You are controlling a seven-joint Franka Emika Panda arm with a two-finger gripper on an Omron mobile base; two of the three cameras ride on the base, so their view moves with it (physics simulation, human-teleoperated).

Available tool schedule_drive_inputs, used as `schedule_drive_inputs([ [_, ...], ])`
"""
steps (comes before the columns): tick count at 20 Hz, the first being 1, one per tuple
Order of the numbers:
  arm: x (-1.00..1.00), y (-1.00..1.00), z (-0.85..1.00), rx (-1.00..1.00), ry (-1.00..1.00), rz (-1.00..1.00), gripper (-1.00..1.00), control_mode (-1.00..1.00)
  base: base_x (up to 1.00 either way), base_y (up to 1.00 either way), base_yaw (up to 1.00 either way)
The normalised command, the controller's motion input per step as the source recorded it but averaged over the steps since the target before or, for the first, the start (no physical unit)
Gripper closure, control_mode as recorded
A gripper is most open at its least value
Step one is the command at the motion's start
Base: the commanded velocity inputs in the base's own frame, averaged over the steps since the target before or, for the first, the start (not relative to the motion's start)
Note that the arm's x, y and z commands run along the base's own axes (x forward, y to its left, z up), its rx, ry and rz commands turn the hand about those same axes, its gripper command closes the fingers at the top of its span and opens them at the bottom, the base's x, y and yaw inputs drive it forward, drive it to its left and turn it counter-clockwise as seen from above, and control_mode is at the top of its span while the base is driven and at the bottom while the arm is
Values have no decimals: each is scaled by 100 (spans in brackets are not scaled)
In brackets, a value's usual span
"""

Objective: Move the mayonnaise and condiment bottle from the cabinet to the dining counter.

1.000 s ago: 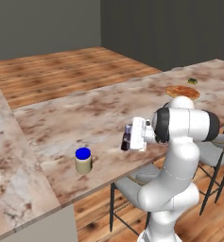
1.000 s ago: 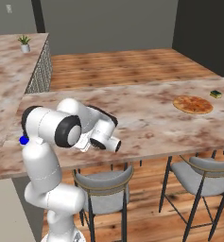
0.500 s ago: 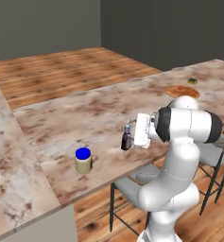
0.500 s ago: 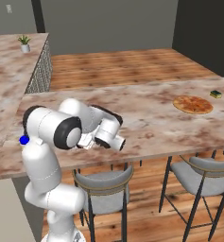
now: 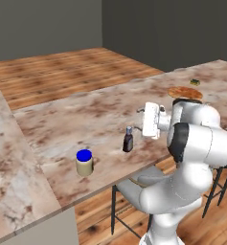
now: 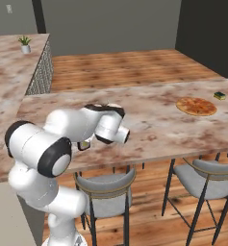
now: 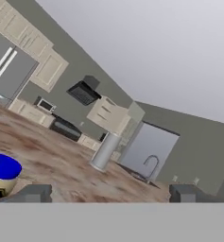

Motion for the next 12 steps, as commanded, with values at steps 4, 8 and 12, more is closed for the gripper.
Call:
schedule_drive_inputs([
  [4, -91, 20, 98, -4, 22, -18, -100, -100, 0, 0, 0],
  [8, -93, 36, 92, -8, 32, -23, -100, -100, 0, 0, 0],
  [12, -95, 53, 79, -16, 35, -18, -100, -100, 0, 0, 0],
])
